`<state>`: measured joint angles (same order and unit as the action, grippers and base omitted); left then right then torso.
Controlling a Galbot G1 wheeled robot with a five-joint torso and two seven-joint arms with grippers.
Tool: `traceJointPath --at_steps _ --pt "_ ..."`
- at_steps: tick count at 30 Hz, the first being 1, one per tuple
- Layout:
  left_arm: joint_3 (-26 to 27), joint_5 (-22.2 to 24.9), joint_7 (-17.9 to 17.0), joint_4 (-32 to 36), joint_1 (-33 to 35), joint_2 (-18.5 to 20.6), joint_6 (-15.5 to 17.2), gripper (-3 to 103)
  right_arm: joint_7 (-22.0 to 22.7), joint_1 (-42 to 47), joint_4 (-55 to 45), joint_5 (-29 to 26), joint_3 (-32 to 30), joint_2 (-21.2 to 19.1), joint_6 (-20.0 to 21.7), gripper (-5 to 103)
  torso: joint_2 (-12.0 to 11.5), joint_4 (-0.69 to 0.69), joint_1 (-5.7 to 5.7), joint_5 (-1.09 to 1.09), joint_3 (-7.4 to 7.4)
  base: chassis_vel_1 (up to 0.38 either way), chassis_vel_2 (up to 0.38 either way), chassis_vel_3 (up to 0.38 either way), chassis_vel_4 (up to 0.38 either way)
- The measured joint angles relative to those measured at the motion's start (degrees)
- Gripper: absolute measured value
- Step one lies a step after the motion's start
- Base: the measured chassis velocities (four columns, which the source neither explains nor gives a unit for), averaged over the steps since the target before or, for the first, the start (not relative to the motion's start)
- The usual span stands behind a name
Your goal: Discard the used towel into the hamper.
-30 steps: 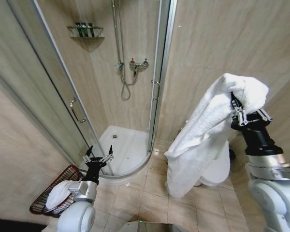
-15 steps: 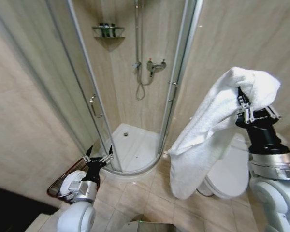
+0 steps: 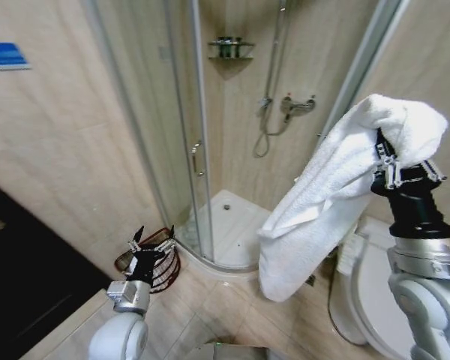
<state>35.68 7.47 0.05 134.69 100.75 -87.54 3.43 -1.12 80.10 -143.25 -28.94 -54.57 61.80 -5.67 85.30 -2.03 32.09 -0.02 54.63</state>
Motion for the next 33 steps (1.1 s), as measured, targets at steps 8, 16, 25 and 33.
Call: traceJointPath --at_steps 8,16,25,33 --pt "0.00 0.00 0.00 0.00 0.00 0.00 0.00 100 -0.52 0.10 0.00 0.65 -0.22 0.14 0.11 13 -0.02 -0.02 0.00 0.02 0.00 0.116 0.130 0.114 0.112" --pt "0.00 0.00 0.00 0.00 -0.01 0.00 0.00 100 -0.60 0.08 0.00 0.85 0.08 0.09 0.29 13 -0.03 0.02 0.00 0.03 -0.01 0.012 0.010 0.015 0.012" --pt "-0.01 0.00 0.00 0.00 -0.01 0.00 0.00 100 -0.60 -0.17 0.00 0.86 0.18 -0.01 0.34 13 -0.04 -0.01 0.00 0.02 -0.01 0.084 0.087 -0.078 -0.091" --pt "0.02 0.00 0.00 0.00 -0.01 0.04 0.00 100 -0.46 0.11 -0.01 0.09 0.19 0.04 0.05 13 -0.04 -0.01 -0.01 -0.03 -0.02 0.166 0.163 -0.156 -0.145"
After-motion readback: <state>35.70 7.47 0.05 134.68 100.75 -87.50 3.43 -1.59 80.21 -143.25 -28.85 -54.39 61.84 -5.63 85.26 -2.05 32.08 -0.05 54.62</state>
